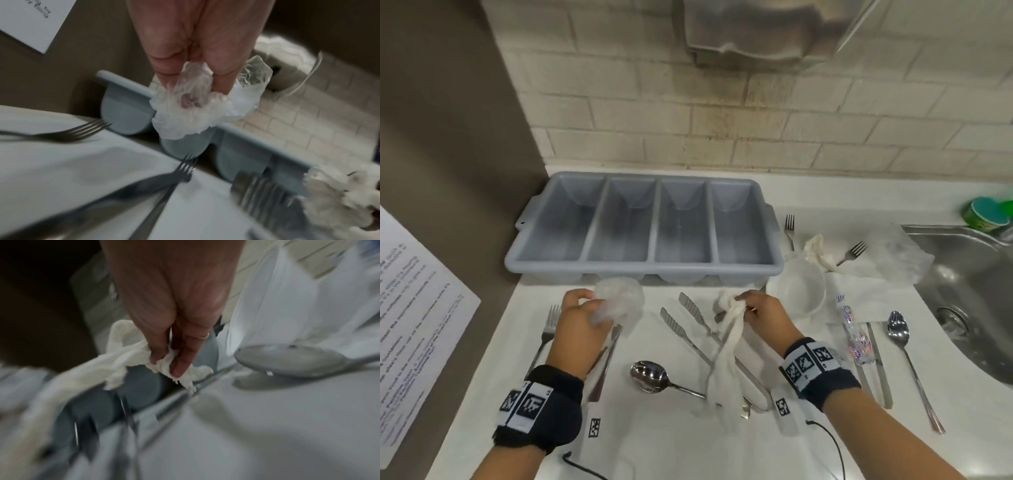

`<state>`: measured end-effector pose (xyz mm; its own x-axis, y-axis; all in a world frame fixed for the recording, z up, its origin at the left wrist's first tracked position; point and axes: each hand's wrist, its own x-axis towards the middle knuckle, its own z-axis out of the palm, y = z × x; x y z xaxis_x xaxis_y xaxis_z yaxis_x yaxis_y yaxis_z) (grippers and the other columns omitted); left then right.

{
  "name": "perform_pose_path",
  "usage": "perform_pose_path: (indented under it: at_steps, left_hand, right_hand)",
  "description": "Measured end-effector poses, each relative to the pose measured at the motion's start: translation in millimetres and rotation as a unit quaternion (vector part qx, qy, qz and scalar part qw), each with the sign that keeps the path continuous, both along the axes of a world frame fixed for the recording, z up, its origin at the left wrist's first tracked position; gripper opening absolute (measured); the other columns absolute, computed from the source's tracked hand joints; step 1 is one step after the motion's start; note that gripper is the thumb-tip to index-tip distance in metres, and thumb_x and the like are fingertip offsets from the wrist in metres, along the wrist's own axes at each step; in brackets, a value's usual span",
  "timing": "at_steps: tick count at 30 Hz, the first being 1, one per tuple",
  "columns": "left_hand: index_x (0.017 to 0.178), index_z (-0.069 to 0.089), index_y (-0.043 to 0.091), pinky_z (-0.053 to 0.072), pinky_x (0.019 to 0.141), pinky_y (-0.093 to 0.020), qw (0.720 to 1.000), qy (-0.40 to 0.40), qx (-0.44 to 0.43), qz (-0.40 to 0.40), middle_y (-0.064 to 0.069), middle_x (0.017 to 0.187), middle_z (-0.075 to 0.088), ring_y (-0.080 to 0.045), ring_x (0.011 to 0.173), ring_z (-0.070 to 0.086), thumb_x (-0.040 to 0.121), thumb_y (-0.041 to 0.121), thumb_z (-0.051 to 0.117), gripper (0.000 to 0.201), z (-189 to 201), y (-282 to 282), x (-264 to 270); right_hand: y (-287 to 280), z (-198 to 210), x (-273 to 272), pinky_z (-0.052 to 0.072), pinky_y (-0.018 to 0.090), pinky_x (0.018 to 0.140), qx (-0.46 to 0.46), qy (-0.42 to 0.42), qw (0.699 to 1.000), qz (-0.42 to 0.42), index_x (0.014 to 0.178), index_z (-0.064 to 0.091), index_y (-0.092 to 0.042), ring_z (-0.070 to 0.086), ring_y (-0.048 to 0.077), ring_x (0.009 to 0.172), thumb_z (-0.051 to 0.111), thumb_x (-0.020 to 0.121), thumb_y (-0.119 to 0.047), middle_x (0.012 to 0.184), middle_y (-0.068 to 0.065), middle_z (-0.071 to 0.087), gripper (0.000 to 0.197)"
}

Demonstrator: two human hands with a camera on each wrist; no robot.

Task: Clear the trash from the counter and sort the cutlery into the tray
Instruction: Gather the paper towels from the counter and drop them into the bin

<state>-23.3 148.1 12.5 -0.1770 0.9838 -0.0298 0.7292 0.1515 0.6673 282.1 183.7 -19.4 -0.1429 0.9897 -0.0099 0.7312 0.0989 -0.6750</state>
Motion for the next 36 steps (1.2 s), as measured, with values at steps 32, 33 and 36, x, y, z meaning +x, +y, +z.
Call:
perform_pose_path:
  at_steps: [32, 33, 36]
  left_hand:
    - [0.087, 0.059, 0.034, 0.036, 0.082, -0.003, 0.651, 0.058, -0.276, -0.704, 0.005, 0.125, 0.035, -0.005, 0.095, 0.048, 0.084, -0.002, 0.050, 0.037, -165, -249, 533]
    - [0.079, 0.050, 0.039, 0.038, 0.081, -0.005, 0.659, 0.085, -0.263, -0.700, 0.005, 0.117, 0.036, -0.008, 0.094, 0.048, 0.080, -0.006, 0.049, 0.045, -186, -255, 549]
    - [0.081, 0.042, 0.029, 0.050, 0.076, -0.031, 0.683, 0.142, -0.227, -0.680, 0.002, 0.099, 0.048, -0.021, 0.085, 0.055, 0.072, -0.007, 0.046, 0.037, -255, -265, 593]
  right_hand:
    - [-553, -131, 287, 0.060, 0.029, 0.080, -0.001, 0.387, 0.511, -0.767, 0.096, 0.070, 0.000, 0.070, 0.028, 0.093, 0.056, 0.086, 0.001, 0.093, 0.014, 0.075, 0.017]
    - [-560, -144, 293, 0.058, 0.036, 0.086, -0.009, 0.381, 0.500, -0.777, 0.093, 0.071, -0.004, 0.072, 0.026, 0.090, 0.058, 0.085, -0.001, 0.090, 0.012, 0.076, 0.016]
    - [-579, -185, 302, 0.059, 0.029, 0.080, -0.005, 0.383, 0.465, -0.798, 0.082, 0.073, -0.014, 0.072, 0.019, 0.085, 0.058, 0.084, -0.001, 0.080, 0.002, 0.077, 0.019]
